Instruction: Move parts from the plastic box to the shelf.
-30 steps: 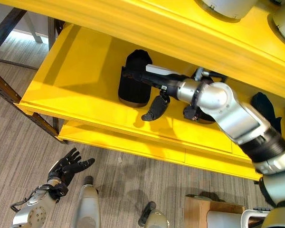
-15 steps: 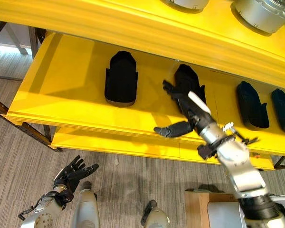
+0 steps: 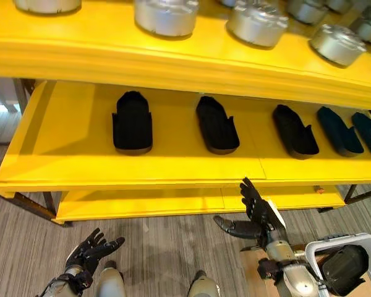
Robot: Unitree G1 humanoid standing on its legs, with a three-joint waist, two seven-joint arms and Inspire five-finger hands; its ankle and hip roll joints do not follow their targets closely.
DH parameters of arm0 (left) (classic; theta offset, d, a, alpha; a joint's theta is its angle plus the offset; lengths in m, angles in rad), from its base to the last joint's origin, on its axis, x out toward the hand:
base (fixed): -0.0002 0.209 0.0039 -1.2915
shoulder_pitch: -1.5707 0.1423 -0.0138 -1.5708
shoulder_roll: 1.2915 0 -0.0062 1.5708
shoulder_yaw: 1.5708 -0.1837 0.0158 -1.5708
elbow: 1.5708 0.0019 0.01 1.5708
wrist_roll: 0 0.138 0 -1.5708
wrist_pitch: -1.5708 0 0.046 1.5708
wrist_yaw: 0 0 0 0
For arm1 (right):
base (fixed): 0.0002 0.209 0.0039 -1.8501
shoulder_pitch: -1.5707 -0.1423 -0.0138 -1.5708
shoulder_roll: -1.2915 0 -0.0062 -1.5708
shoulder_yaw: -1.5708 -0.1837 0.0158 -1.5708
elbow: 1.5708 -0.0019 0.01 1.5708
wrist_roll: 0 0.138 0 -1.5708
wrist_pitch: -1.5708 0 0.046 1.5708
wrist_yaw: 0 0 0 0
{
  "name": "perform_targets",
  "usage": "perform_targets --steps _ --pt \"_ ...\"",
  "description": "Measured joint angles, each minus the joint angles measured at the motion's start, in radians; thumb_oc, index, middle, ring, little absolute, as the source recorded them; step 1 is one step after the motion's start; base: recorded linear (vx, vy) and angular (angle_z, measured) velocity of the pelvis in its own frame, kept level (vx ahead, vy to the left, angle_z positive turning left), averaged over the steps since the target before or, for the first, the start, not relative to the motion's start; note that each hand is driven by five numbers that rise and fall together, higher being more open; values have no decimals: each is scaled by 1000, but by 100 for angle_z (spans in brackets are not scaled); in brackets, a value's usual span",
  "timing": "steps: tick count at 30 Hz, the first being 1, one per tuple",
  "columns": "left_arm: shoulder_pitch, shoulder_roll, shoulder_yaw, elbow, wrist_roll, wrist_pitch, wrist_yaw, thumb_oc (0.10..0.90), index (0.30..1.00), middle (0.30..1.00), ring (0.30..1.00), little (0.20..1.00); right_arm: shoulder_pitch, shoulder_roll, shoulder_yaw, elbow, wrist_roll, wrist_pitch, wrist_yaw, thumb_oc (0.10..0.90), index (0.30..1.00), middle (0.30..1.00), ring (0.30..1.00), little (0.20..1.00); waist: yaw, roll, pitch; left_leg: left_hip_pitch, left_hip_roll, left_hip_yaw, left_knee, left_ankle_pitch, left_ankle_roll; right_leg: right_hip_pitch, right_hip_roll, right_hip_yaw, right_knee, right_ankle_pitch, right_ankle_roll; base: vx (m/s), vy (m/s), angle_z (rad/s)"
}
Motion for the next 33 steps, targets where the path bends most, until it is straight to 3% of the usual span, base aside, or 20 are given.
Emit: perform_targets --steps 5,8,10,14,16,18,19,21,22,24,25,26,27,28,29,30,31,32,33 --pt "20 -28 -1 -1 28 -17 -6 900 1000 1000 1000 1000 33 3 -7 19 -6 0 -30 900 1000 1000 1000 1000 -25 54 -51 72 7 47 -120 52 -11 0 16 32 -49 23 -2 -1 -32 -23" --pt "35 -41 -4 -2 29 -32 -22 900 1000 1000 1000 1000 25 -12 -7 25 -36 -2 -34 900 1000 1000 1000 1000 -34 81 -67 112 34 68 -198 95 -21 -3 53 38 -56 31 -15 -42 -128 -17" --pt "44 -41 -3 -2 30 -37 -25 900 1000 1000 1000 1000 -4 -13 -3 59 -36 -8 -33 900 1000 1000 1000 1000 -38 90 -77 148 74 93 -252 128 -45 -32 95 67 -24 13 -36 -98 -204 -38" --pt "40 -47 -4 -2 30 -52 -42 900 1000 1000 1000 1000 -46 -50 6 76 -37 -11 -49 900 1000 1000 1000 1000 -52 101 -78 166 144 103 -320 187 -44 -127 165 78 119 -68 -87 -116 -284 -22" --pt "40 -38 3 10 29 -57 -41 900 1000 1000 1000 1000 -101 -58 15 99 -36 -34 -61 900 1000 1000 1000 1000 -43 99 -78 180 189 113 -346 214 -32 -183 198 102 197 -110 -129 -57 -309 -52" --pt "32 -45 7 24 29 -56 -40 900 1000 1000 1000 1000 -145 -57 18 106 -35 -46 -79 900 1000 1000 1000 1000 -34 97 -77 217 224 128 -392 274 62 -225 253 115 268 -151 -164 18 -258 -52" --pt "31 -54 9 22 28 -57 -41 900 1000 1000 1000 1000 -158 -62 19 105 -35 -53 -80 900 1000 1000 1000 1000 -34 95 -77 229 239 133 -402 319 113 -251 275 121 303 -179 -199 29 -258 -49" --pt "27 -66 6 22 28 -57 -41 900 1000 1000 1000 1000 -160 -66 18 105 -34 -55 -89 900 1000 1000 1000 1000 -6 89 -72 233 250 106 -390 396 176 -267 309 147 319 -190 -234 15 -177 -53" --pt "10 -76 4 28 28 -57 -41 900 1000 1000 1000 1000 -151 -71 17 108 -34 -53 -96 900 1000 1000 1000 1000 -2 71 -61 209 245 31 -363 349 120 -262 307 159 313 -186 -234 16 -145 -32" --pt "1 -86 -7 32 28 -56 -42 900 1000 1000 1000 1000 -140 -87 14 125 -34 -53 -96 900 1000 1000 1000 1000 -3 66 -56 184 200 0 -314 316 73 -244 315 161 274 -179 -241 25 -125 -12" --pt "-4 -93 -14 29 29 -56 -43 900 1000 1000 1000 1000 -109 -95 3 129 -34 -52 -96 900 1000 1000 1000 1000 -7 70 -56 171 137 -4 -279 301 81 -216 315 164 230 -156 -270 70 -19 8" --pt "-5 -98 -13 25 28 -59 -43 900 1000 1000 1000 1000 -74 -93 -6 129 -34 -52 -98 900 1000 1000 1000 1000 -7 69 -54 169 94 5 -265 251 89 -188 315 158 193 -142 -270 55 2 12" --pt "-5 -99 -12 26 28 -64 -42 900 1000 1000 1000 1000 -63 -93 -5 129 -34 -50 -97 900 1000 1000 1000 1000 -6 68 -54 172 80 -5 -260 230 81 -177 316 156 178 -135 -272 81 12 -8" --pt "-9 -104 -9 33 28 -70 -40 900 1000 1000 1000 1000 -59 -87 -3 132 -34 -49 -93 900 1000 1000 1000 1000 3 51 -50 171 -11 -65 -246 145 44 -173 311 194 148 -107 -283 41 25 -39" --pt "-5 -110 -11 26 29 -72 -42 900 1000 1000 1000 1000 -63 -89 -3 132 -34 -49 -92 900 1000 1000 1000 1000 14 48 -48 166 -83 -84 -245 104 67 -162 313 226 93 -70 -274 46 54 -78" --pt "6 -121 -13 20 28 -74 -42 900 1000 1000 1000 1000 -72 -92 -1 134 -34 -48 -87 900 1000 1000 1000 1000 25 62 -47 166 -157 -108 -251 75 80 -143 324 241 22 -26 -264 19 65 -90" --pt "12 -122 -13 22 29 -76 -42 900 1000 1000 1000 1000 -90 -91 12 145 -35 -45 -84 900 1000 1000 1000 1000 29 61 -45 171 -216 -187 -254 63 93 -129 331 275 -14 1 -266 1 106 -96" --pt "20 -124 -15 15 29 -77 -43 900 1000 1000 1000 1000 -103 -92 19 145 -34 -43 -81 900 1000 1000 1000 1000 33 68 -45 169 -257 -199 -260 52 113 -111 341 296 -52 22 -260 36 136 -68" --pt "23 -124 -15 11 29 -77 -44 900 1000 1000 1000 1000 -107 -93 21 145 -34 -43 -78 900 1000 1000 1000 1000 35 70 -45 170 -265 -199 -266 52 113 -107 345 301 -58 26 -258 108 230 -116"
